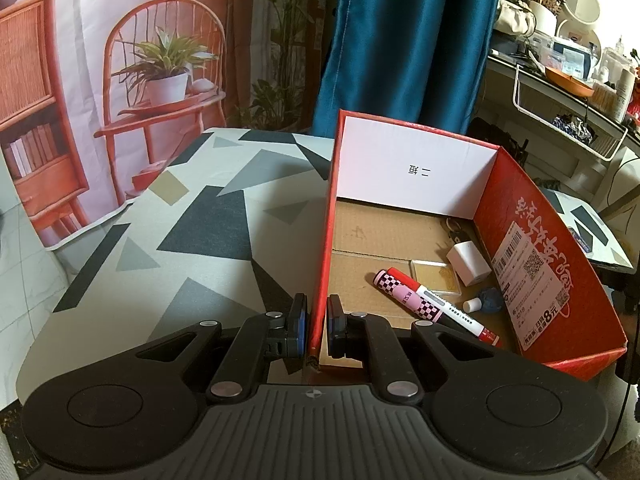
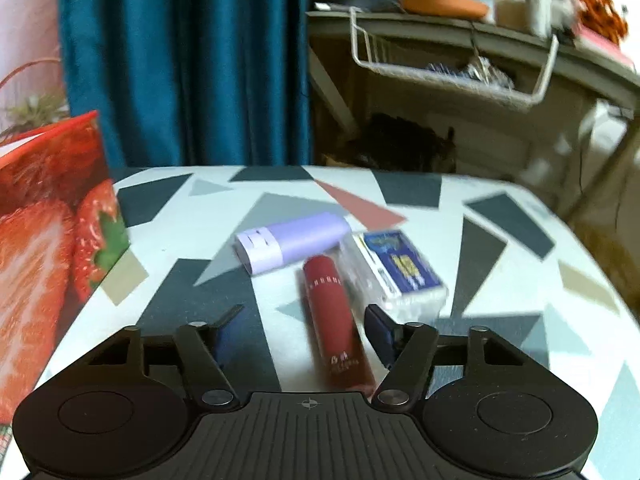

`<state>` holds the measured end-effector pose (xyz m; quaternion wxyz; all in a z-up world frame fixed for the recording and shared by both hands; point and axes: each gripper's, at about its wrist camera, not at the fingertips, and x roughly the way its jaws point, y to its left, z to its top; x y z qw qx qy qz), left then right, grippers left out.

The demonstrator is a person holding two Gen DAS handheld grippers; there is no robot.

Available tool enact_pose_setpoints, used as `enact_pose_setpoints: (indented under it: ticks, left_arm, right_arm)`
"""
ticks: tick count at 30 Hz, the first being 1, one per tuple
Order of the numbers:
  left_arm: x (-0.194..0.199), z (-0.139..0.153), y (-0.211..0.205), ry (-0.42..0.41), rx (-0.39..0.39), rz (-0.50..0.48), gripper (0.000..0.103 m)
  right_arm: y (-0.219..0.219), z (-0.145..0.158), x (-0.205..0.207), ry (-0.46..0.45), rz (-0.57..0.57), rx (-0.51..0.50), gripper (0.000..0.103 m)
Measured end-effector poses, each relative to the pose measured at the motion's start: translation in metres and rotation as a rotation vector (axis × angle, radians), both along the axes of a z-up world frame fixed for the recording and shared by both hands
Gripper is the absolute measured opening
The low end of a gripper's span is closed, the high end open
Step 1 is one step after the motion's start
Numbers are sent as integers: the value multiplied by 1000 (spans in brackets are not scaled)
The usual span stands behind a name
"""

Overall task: Organize rigid objects
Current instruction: 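Return the right gripper to the table and grasp the dark red lipstick, then carry the dark red lipstick into the red box and open the right gripper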

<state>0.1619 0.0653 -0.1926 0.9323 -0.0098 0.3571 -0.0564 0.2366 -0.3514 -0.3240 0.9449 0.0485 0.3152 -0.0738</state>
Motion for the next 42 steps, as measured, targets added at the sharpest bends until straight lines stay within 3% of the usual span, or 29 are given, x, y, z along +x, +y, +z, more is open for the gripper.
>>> enact_pose_setpoints:
  ticks: [4,6,8,9,19,23,29,42]
  left_arm:
    - [0,0,0,0,-3,0,11]
    - [0,0,0,0,-2,0,11]
    - [0,0,0,0,-3,0,11]
    - [0,0,0,0,-4,1,11]
    - [0,0,0,-1,-1,2,11]
    - [0,0,0,-1,3,0,11]
    - [0,0,0,-1,5,0,11]
    - [1,0,-1,2,-3,3,11]
  right_arm:
    - [-4,-1,3,12,13,2,51]
    - [-5,-1,6,19,16,7,42]
    - [-5,-2,7,36,26,23,23]
    - [-4,-1,7,44,33,34,22]
    - [41,3,0,53,197,66,21]
    - [66,4,5,48,249,19,23]
    - [77,3,21,34,274,-27,23]
    - [76,0,-1,17,258,-29,23]
